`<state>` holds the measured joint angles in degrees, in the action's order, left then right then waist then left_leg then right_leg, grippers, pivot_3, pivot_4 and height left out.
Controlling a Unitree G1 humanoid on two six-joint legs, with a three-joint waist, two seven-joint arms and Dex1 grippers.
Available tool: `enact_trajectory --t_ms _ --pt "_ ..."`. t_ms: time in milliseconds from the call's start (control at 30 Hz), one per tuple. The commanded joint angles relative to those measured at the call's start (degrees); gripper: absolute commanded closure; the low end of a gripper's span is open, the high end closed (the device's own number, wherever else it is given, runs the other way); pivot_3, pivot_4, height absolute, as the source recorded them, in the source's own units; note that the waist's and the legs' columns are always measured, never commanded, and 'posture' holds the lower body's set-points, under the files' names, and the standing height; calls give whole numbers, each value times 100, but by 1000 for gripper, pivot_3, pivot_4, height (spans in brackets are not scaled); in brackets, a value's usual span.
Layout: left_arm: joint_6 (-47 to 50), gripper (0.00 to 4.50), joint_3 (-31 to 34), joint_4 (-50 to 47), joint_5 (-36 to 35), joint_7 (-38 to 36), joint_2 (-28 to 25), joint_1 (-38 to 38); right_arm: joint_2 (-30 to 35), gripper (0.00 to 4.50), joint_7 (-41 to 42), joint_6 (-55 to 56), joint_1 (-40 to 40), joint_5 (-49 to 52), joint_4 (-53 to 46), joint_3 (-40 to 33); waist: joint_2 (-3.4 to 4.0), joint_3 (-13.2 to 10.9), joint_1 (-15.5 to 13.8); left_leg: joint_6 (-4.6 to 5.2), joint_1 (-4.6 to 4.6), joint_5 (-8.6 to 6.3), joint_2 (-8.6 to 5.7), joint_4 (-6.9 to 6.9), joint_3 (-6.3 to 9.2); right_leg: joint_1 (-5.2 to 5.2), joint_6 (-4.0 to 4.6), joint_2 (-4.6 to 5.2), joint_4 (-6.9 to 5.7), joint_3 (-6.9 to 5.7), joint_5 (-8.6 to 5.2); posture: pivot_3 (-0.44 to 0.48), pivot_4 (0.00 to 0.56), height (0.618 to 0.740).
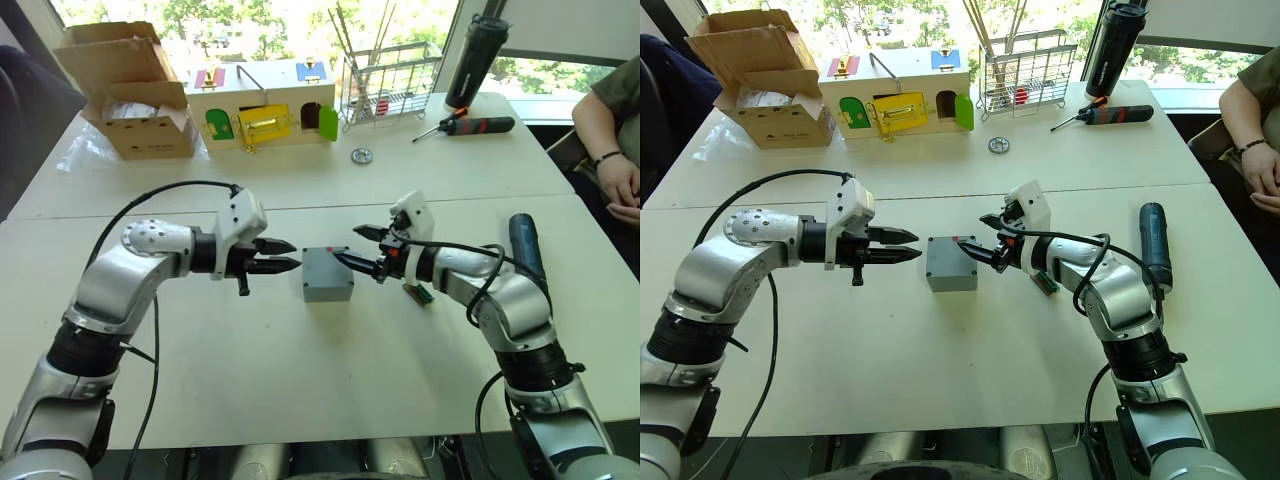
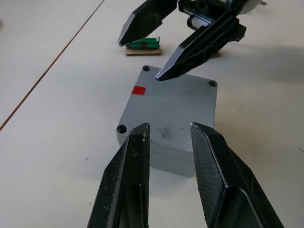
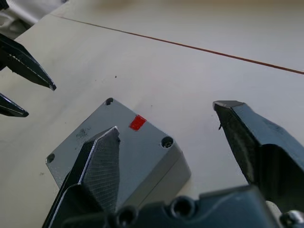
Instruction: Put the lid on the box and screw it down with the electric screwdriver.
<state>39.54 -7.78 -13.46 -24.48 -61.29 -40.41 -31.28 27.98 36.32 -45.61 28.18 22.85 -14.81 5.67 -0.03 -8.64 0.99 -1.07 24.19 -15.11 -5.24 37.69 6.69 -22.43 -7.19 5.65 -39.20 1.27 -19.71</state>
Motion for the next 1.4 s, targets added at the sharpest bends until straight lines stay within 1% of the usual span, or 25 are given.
enact_trajectory --t_ms 33,100,167,200,233,300,367,433,500,567,700,833,1100,1233,1400 --pt "-138 3157 -26 -63 -183 -295 44 -274 395 1074 -110 -772 455 707 -518 -1213 0 0 -24 0 1 0 0 1 0 0 0 1 0 0 0 0 150 740" --pt "-216 3157 -125 -67 -181 -522 43 -382 871 1074 -71 -1289 667 948 -506 -1677 1 0 -49 0 5 0 -2 5 0 1 0 2 0 -1 0 0 150 740" --pt "-336 3157 -228 -37 -177 -742 48 -505 1544 436 183 -1750 901 1185 -373 -1986 1 0 -43 2 8 -1 -3 7 1 4 0 3 4 -2 0 0 150 740" --pt "-425 3157 -291 -14 -157 -857 47 -562 1838 293 271 -1925 1043 1265 -260 -2098 0 0 -30 3 9 -2 -3 5 1 2 0 4 6 -2 0 0 150 740" --pt "-536 3157 -373 6 -132 -1009 40 -624 2192 27 381 -2160 1273 1353 -47 -2204 0 0 -18 4 9 -2 -3 3 -1 1 0 4 7 -2 0 0 150 740" --pt "-722 3157 -488 43 -78 -1214 46 -709 2709 9 540 -2602 1622 1490 353 -2265 2 -1 8 5 9 -3 0 0 -8 -1 0 4 9 0 0 0 150 740" --pt "-881 3157 -585 57 -47 -1348 87 -789 3482 9 981 -3102 1606 1587 692 -2006 3 -2 3 7 7 -4 6 -3 -11 -1 1 3 9 1 0 0 150 740" --pt "-1003 3157 -654 42 -58 -1443 163 -852 4321 9 1361 -3513 1272 1514 1149 -1537 2 -1 -28 11 8 -6 9 -5 -10 1 1 1 10 -1 0 0 150 740" --pt "-1067 3157 -704 14 -46 -1475 224 -880 4827 9 1525 -3714 1098 1361 1531 -1048 1 -2 -33 18 9 -10 7 1 -10 7 1 1 14 -1 -1 0 150 740" --pt "-1198 3157 -770 -14 36 -1450 326 -871 5077 9 1806 -3599 969 1181 2068 -589 2 -2 -18 27 10 -15 4 12 -27 8 1 8 16 3 0 0 150 740" --pt "-1265 3157 -834 -185 103 -1382 390 -761 4944 9 2077 -3649 1381 833 3098 192 8 -3 20 37 9 -21 4 27 -43 7 0 13 12 12 0 0 150 740" --pt "-1242 3157 -841 -380 150 -1313 310 -659 4724 9 2370 -3682 1896 519 3716 867 9 -3 18 39 10 -23 10 21 -45 -6 0 11 10 14 0 0 150 740" --pt "-1124 3157 -769 -540 212 -1023 176 -448 4151 9 2795 -2854 2580 -643 5109 1987 8 -3 -44 37 19 -22 0 29 -41 -6 0 15 11 11 0 0 150 740" --pt "-985 3157 -702 -675 169 -831 154 -306 3769 9 3021 -2323 2846 -1265 5913 2356 8 -3 -17 37 20 -22 -2 29 -42 -9 0 17 10 11 0 0 150 740" --pt "-772 3157 -636 -856 84 -624 165 -182 3143 9 3111 -1602 3250 -1944 7094 2461 4 -3 -3 36 18 -22 1 30 -41 -7 0 12 10 11 0 0 150 740"
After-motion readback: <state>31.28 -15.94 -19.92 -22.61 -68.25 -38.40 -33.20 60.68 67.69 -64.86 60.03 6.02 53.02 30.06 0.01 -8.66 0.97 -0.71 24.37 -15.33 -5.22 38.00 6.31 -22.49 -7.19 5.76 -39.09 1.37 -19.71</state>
